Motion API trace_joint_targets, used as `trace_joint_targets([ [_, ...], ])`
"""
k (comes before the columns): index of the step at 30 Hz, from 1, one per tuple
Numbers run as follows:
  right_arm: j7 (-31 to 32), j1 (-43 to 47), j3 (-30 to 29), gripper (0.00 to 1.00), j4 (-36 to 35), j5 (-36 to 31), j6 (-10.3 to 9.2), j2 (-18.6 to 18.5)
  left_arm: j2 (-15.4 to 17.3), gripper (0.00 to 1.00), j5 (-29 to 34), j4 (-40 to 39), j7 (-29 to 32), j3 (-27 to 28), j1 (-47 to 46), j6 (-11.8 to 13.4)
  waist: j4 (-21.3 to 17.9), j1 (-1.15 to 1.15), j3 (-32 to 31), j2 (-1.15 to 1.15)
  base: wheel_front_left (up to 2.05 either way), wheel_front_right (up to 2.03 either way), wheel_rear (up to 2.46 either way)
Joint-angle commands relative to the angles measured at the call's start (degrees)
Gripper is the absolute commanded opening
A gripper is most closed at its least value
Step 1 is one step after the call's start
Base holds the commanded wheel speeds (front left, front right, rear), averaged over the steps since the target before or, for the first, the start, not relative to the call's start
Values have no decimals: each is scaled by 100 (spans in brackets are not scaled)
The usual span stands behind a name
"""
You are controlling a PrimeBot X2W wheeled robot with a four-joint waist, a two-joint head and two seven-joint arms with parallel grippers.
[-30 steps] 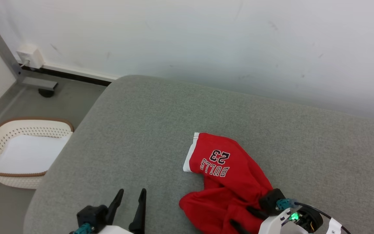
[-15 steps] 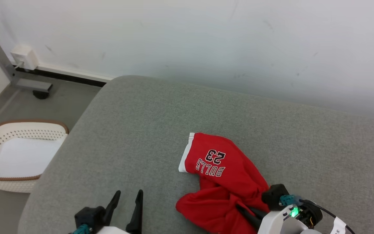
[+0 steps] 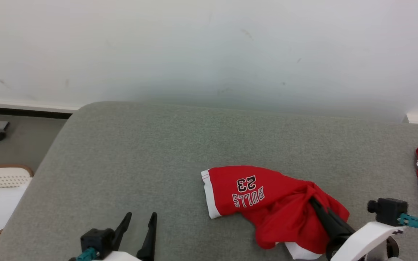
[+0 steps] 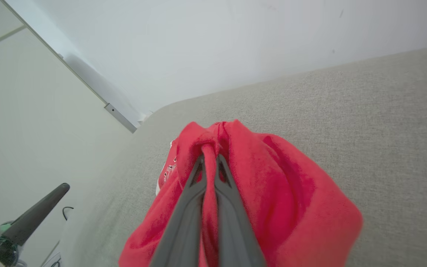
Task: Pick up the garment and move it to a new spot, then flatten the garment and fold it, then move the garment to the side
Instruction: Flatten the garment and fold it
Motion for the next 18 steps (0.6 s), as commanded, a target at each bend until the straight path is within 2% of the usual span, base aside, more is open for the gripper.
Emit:
trace_joint_targets([
  [1,-59,127,-157,0,-10,283,-12,-33,56,100,-5,-28,28,-6,-12,14,-179,0,38,0,0,0,0],
  [8,-42,473,-1001,0,574,2179,-12,237,96,100,12,-116,116,-48,-116,34,-413,0,199,0,0,0,0],
  [9,7,468,-1010,5,745,2227,-12,204,94,100,12,-118,134,-59,-118,35,-423,0,215,0,0,0,0],
  [11,55,375,-971,100,946,2276,-10,221,87,100,16,-132,139,-79,-138,45,-438,0,238,0,0,0,0],
  [18,-421,197,-755,100,716,1758,-10,-125,52,100,-29,-80,121,-128,-114,57,-474,0,149,0,0,0,0],
])
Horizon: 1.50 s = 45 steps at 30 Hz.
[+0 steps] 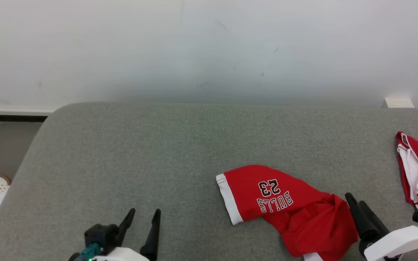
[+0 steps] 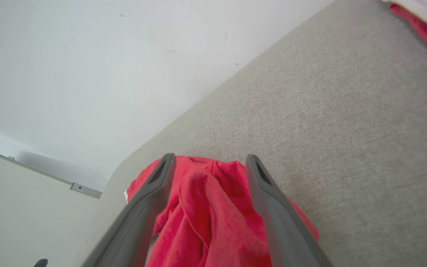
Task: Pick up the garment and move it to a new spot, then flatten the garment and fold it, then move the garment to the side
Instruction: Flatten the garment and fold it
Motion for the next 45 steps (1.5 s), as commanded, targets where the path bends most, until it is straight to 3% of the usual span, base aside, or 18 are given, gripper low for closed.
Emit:
trace_joint_targets([
  [1,-155,-31,58,100,-53,-220,-8,-177,3,100,-41,29,-25,-13,13,8,5,0,-67,0,0,0,0],
  [6,-707,-73,131,100,-240,-887,-8,-627,17,100,-103,57,-48,-4,88,15,12,0,-193,0,0,0,0],
  [11,-852,-315,490,100,-418,-1950,-8,-892,-8,100,-131,62,-82,-21,110,35,27,0,-237,0,0,0,0],
  [15,-425,-812,954,100,-338,-2932,-8,-881,-35,100,-127,65,-80,-62,52,15,97,0,-209,0,0,0,0],
  [19,471,-1326,1703,100,-229,-3760,-8,-855,-80,100,-151,116,-120,-84,9,-2,281,0,-173,0,0,0,0],
  [26,1954,-1868,2912,100,-255,-4142,-11,-1169,-198,100,-168,248,-213,-126,-4,-23,656,0,-138,0,0,0,0],
  [31,2195,-2099,3172,100,-153,-4398,-11,-1328,-229,100,-180,300,-270,-130,-58,-42,812,0,-55,0,0,0,0],
  [36,2029,-2276,3200,100,272,-4572,-11,-1268,-280,100,-170,364,-306,-157,-135,-53,982,0,56,0,0,0,0],
  [37,1939,-2280,3150,82,377,-4532,-11,-1234,-283,100,-172,378,-318,-156,-143,-54,1007,0,70,0,0,0,0],
  [38,1837,-2284,3098,56,476,-4514,-11,-1216,-282,100,-171,391,-319,-155,-153,-57,1030,0,83,0,0,0,0],
  [39,1711,-2279,3012,22,564,-4448,-11,-1175,-279,100,-171,401,-322,-153,-164,-58,1047,0,92,0,0,0,0],
  [40,1582,-2247,2933,0,622,-4351,-11,-1113,-273,100,-174,410,-325,-147,-172,-60,1058,0,98,0,0,0,0],
  [45,1030,-2072,2294,0,907,-3554,-11,-831,-232,100,-169,418,-351,-136,-171,-42,1053,0,129,0,0,0,0],
])
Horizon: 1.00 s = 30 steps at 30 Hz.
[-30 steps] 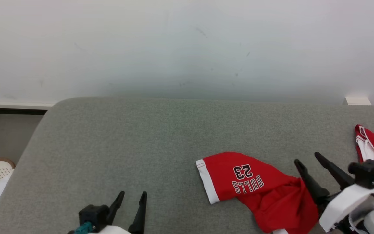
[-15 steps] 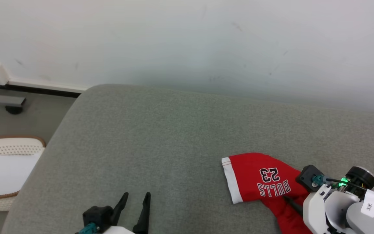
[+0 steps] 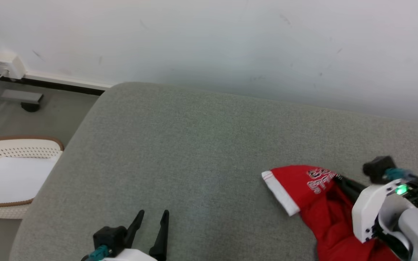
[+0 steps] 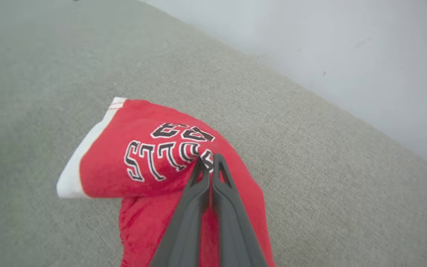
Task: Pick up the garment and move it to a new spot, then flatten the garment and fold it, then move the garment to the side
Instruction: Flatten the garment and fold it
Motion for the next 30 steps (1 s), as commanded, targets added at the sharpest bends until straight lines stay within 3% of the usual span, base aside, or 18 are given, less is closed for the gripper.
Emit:
trace_joint_targets([
  [1,-61,97,-153,0,102,209,-14,13,46,100,11,0,-47,4,-51,17,-16,0,27,0,0,0,0],
  [6,-294,142,-1171,0,485,1567,-14,277,60,100,59,-55,-16,-42,-145,13,-58,0,251,0,0,0,0],
  [15,81,-197,-3026,1,1497,3972,-13,501,29,100,141,-120,10,-117,-400,36,-71,0,856,0,0,0,0],
  [16,169,-252,-3194,36,1700,4177,-13,538,22,100,150,-112,6,-126,-423,35,-69,0,889,0,0,0,0],
  [17,227,-324,-3346,97,1891,4374,-13,582,17,100,155,-98,2,-138,-445,32,-69,0,907,0,0,0,0],
  [20,248,-490,-3532,100,2153,4585,-10,638,14,100,155,-52,-9,-150,-485,33,-88,0,901,0,0,0,0],
  [24,-113,-429,-3536,100,1994,4457,-10,635,64,100,134,12,-17,-140,-468,39,-210,0,727,0,0,0,0],
  [30,-809,-39,-2855,100,1398,3538,-9,447,119,100,48,33,-6,-135,-332,43,-520,0,349,0,0,0,0],
])
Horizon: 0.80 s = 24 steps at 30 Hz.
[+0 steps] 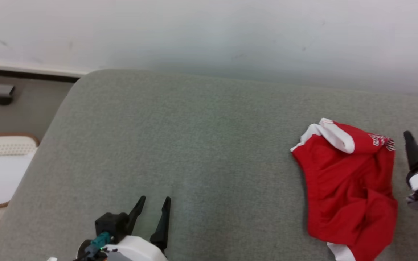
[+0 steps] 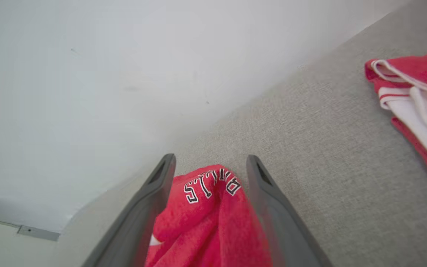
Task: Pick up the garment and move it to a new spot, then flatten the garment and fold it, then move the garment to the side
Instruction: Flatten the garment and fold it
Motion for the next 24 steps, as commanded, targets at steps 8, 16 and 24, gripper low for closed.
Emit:
trace_joint_targets([
  [8,-790,586,1033,100,-983,-1288,-2,-379,105,100,-93,-68,4,34,256,52,-691,0,-523,0,0,0,0],
  [16,-1117,1384,1165,100,-1592,-1934,-2,-623,97,100,-163,-123,-43,31,439,80,-1009,0,-778,0,0,0,0],
  [24,-1194,1958,751,100,-1886,-2099,-2,-444,80,100,-141,-222,-21,-85,375,15,-1183,0,-778,0,0,0,0],
])
